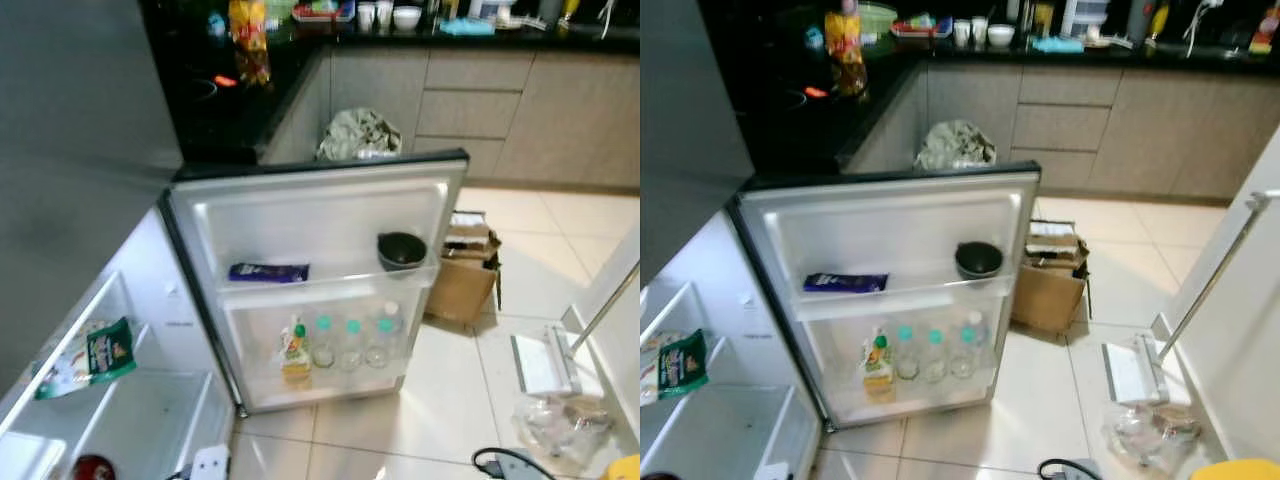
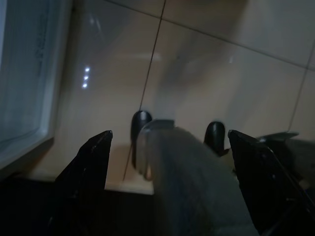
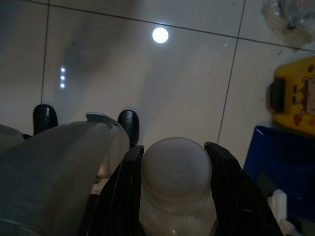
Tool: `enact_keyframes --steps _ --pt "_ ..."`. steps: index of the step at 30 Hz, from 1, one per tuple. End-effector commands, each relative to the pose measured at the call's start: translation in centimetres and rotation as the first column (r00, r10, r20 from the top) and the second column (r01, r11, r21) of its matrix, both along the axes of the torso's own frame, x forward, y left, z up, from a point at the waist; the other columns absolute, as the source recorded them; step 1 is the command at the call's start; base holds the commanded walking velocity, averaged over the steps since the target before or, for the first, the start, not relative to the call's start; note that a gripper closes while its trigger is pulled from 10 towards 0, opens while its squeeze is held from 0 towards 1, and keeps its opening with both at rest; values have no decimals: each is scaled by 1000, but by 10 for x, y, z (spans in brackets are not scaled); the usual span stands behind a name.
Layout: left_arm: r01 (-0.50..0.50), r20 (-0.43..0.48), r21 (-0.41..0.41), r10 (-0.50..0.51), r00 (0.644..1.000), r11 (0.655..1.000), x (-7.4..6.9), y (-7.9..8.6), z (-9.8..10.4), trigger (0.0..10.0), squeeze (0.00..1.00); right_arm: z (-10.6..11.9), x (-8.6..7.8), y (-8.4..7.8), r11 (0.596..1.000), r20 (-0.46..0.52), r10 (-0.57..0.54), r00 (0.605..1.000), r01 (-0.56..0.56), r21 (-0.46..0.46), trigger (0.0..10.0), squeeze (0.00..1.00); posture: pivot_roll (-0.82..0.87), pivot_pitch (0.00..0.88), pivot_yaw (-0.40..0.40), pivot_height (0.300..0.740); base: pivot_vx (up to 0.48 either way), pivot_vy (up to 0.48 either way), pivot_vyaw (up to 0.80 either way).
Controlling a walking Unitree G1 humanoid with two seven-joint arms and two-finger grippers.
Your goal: Restocking fridge
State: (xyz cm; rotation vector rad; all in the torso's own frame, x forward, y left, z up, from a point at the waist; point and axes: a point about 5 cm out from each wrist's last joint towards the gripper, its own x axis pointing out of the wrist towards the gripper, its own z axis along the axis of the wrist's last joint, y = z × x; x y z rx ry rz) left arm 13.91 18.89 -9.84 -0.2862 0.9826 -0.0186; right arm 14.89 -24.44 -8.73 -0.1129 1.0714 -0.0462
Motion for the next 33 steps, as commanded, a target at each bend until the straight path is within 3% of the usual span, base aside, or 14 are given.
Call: enact_keyframes --steps 1,6,9,15,24,33 --pt "-10 -5 13 11 1000 1000 0 4 0 10000 0 -1 -1 2 1000 -2 -5 1000 5 8 10000 0 -80 0 21 740 0 0 0" --pt "-10 -5 14 10 1000 1000 0 4 0 10000 0 0 1 2 1000 7 10 1000 -10 6 10000 0 -80 0 21 740 0 0 0" --pt "-9 -7 17 9 1000 1000 0 4 0 10000 0 7 18 5 998 70 57 996 -59 24 10000 0 -80 0 21 740 0 0 0" --pt "12 -26 44 -11 1000 999 -2 5 -1 10000 0 12 31 14 990 102 116 988 -123 67 10000 0 -80 0 21 740 0 0 0" --pt "27 -29 44 -26 999 999 -3 3 -1 10000 0 6 26 27 972 58 217 974 -221 80 10000 0 -85 0 12 740 185 0 0" --pt "34 -31 49 -33 999 998 -4 4 -2 10000 0 5 22 27 968 52 224 973 -229 99 10000 0 -83 0 13 740 325 0 0"
